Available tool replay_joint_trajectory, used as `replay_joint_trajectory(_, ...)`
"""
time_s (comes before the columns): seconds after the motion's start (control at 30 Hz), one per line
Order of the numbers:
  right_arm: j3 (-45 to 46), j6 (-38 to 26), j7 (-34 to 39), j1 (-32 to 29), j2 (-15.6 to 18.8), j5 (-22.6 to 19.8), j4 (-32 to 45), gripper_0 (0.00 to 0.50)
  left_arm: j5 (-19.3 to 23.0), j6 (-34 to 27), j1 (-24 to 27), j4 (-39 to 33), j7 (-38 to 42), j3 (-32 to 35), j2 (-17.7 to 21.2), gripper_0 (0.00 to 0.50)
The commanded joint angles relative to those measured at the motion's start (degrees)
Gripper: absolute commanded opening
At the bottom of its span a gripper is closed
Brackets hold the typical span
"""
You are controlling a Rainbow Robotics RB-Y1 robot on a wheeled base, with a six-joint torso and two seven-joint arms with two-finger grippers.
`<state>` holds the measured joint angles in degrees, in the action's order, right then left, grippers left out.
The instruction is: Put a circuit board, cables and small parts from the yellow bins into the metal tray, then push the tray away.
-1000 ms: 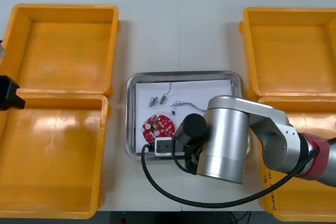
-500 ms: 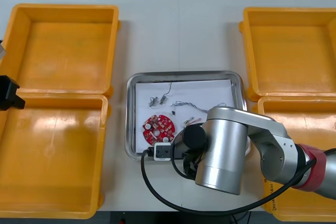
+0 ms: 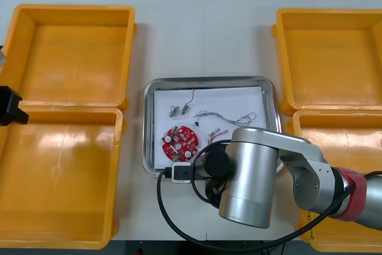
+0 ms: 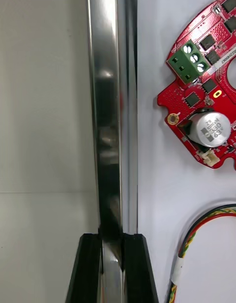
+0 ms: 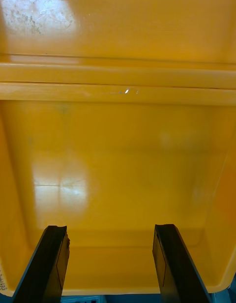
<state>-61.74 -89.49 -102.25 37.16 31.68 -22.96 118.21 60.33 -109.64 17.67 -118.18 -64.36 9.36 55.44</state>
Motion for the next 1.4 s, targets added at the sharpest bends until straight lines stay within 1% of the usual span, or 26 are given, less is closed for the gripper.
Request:
replay_joint_trajectory(0.03, -0.8, 0.5, 2.1, -0.3, -0.9, 0.6, 0.7, 0.010, 0.5, -0.4, -0.8, -1.5, 4.6, 1.9, 2.7, 0.500)
replay_joint_trajectory(0.07, -0.8, 0.5, 2.2, -0.3, -0.9, 0.9, 0.6, 0.000, 0.5, -0.4, -0.8, -1.5, 4.6, 1.9, 2.7, 0.500)
replay_joint_trajectory(0.47, -0.8, 1.4, 3.0, -0.1, -0.7, 3.1, 0.7, 0.000, 0.5, -0.4, -0.8, -1.5, 4.6, 1.9, 2.7, 0.500)
replay_joint_trajectory(0.8, -0.8, 1.9, 3.5, 2.3, -0.1, 3.4, 0.6, 0.000, 0.5, -0.4, -0.8, -1.5, 4.6, 1.9, 2.7, 0.500)
replay_joint_trajectory(1.23, -0.8, 2.0, 2.9, 4.2, 0.7, 5.6, 0.7, 0.000, 0.5, -0.4, -0.8, -1.5, 4.6, 1.9, 2.7, 0.500)
replay_joint_trajectory(1.4, -0.8, 4.0, 2.9, 4.3, 1.1, 6.6, 0.1, 0.000, 0.5, -0.4, -0.8, -1.5, 4.6, 1.9, 2.7, 0.500)
